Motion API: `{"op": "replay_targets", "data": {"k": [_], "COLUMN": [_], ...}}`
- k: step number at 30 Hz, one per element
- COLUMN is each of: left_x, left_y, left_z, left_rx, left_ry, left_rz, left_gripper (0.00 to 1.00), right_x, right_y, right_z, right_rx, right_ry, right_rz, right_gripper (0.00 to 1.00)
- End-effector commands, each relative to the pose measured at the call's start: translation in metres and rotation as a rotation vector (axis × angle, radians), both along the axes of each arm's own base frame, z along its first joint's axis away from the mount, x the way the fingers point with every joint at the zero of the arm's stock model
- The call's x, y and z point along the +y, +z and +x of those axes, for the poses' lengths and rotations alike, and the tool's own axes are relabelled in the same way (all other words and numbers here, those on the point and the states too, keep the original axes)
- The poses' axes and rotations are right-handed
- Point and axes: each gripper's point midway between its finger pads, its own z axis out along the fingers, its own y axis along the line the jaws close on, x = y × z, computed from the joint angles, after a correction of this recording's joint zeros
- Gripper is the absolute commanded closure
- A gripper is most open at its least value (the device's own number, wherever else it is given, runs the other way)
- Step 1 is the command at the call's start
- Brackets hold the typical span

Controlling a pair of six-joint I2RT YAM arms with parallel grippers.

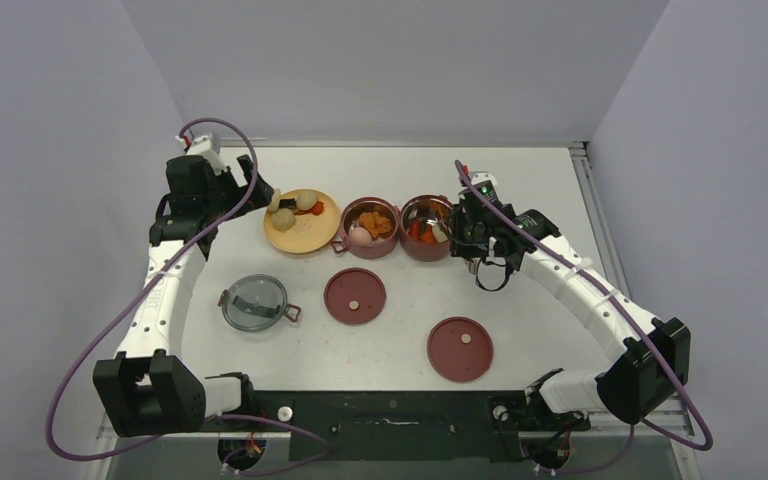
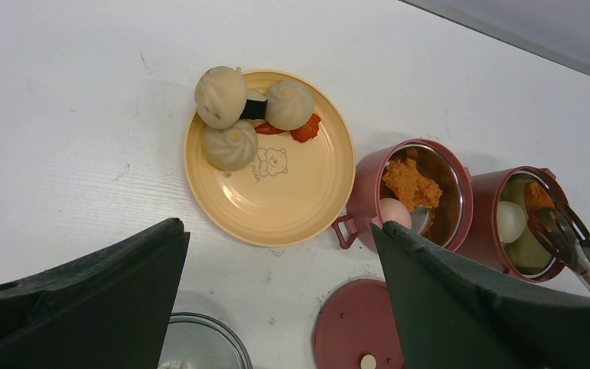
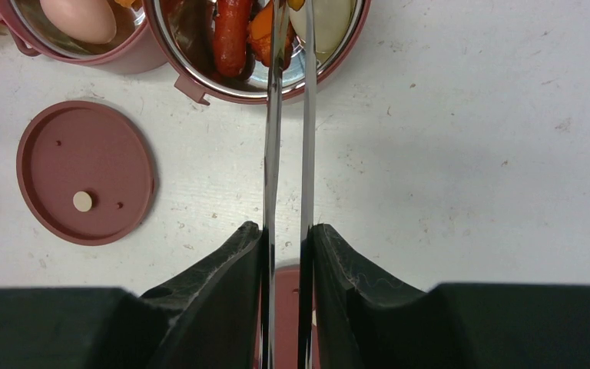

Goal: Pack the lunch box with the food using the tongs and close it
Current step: Place the fake food in the packing box.

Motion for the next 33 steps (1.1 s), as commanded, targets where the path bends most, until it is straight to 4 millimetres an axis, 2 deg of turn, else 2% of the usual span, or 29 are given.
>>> {"op": "replay_targets", "data": {"k": [1, 8, 13, 21, 25, 28, 33], "left_x": [-0.003, -0.004, -0.004, 0.0, -0.001, -0.001, -0.001], "left_y": [0.012, 0.011, 0.011, 0.016, 0.016, 0.016, 0.017], "left_z": [0.008, 0.009, 0.009, 0.007, 0.007, 0.007, 0.006], "left_rx": [-0.051, -0.048, -0.049, -0.067, -0.066, -0.066, -0.069], "left_ry": [-0.016, -0.021, -0.018, -0.001, -0.003, -0.004, -0.004], "left_rz": [-0.002, -0.003, -0.002, 0.009, 0.008, 0.008, 0.008], "left_gripper": [0.03, 0.03, 0.03, 0.03, 0.03, 0.03, 0.03], "right_x": [-0.001, 0.0, 0.004, 0.018, 0.036, 0.058, 0.113], "right_y": [0.012, 0.016, 0.025, 0.058, 0.075, 0.085, 0.078], "right_z": [0.008, 0.009, 0.011, 0.015, 0.015, 0.014, 0.017], "right_rx": [-0.046, -0.056, -0.072, -0.147, -0.193, -0.224, -0.232], "right_ry": [-0.02, -0.016, -0.004, 0.041, 0.069, 0.105, 0.196], "right_rz": [0.016, 0.02, 0.04, 0.11, 0.146, 0.185, 0.265], "right_gripper": [0.71, 0.65, 0.67, 0.67, 0.67, 0.67, 0.67]}}
